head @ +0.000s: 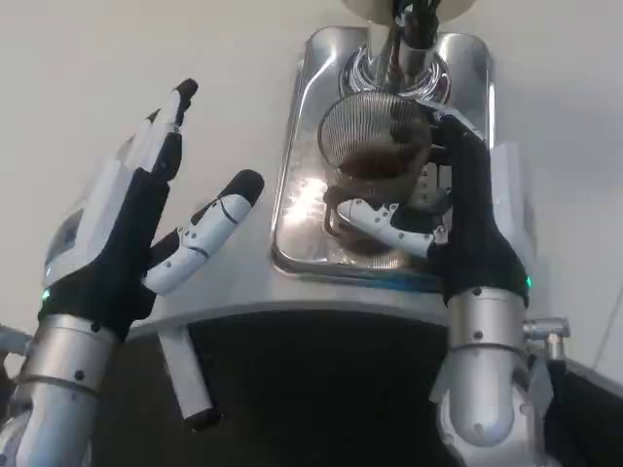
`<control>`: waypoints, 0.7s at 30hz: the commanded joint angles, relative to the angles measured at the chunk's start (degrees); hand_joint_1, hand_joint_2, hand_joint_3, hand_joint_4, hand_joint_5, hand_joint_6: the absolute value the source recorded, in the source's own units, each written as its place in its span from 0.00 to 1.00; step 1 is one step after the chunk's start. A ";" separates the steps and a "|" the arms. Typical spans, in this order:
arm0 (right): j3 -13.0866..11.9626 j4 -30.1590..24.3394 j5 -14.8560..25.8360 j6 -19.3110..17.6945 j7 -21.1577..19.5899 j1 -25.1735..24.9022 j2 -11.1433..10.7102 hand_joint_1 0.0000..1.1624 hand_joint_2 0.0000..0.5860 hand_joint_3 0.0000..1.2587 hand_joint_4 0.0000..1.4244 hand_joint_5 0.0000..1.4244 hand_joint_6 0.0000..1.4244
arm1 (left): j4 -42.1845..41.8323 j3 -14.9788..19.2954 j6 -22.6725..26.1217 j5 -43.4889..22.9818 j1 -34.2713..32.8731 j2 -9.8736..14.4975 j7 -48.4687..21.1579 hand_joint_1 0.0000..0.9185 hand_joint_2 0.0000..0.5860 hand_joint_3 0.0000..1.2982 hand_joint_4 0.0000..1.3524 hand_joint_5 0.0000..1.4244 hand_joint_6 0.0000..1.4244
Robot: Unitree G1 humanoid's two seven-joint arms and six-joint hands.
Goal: Grasp the cup under the faucet to collect the drink, then remove the cup.
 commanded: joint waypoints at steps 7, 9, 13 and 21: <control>2.18 -10.16 0.83 0.66 6.79 6.83 -0.51 1.00 0.53 0.62 0.58 0.63 0.84 | -0.19 1.17 -0.97 2.02 3.21 5.52 -1.37 0.00 0.33 0.00 0.00 0.00 0.00; 2.27 -12.91 1.51 0.54 8.90 8.96 -1.48 1.00 0.54 0.62 0.57 0.62 0.84 | -1.27 1.56 -0.78 3.84 4.52 7.03 -1.27 0.00 0.33 0.00 0.00 0.00 0.00; 1.51 -17.16 2.67 0.71 12.81 11.25 -2.91 1.00 0.56 0.61 0.57 0.62 0.82 | -2.72 1.80 -0.61 7.42 6.31 9.89 -2.05 0.00 0.32 0.00 0.00 0.00 0.00; -0.83 -22.74 5.18 1.83 19.44 11.27 -4.76 1.00 0.61 0.58 0.55 0.61 0.80 | -6.55 0.62 4.10 23.77 10.67 15.20 -4.69 0.00 0.30 0.00 0.00 0.00 0.00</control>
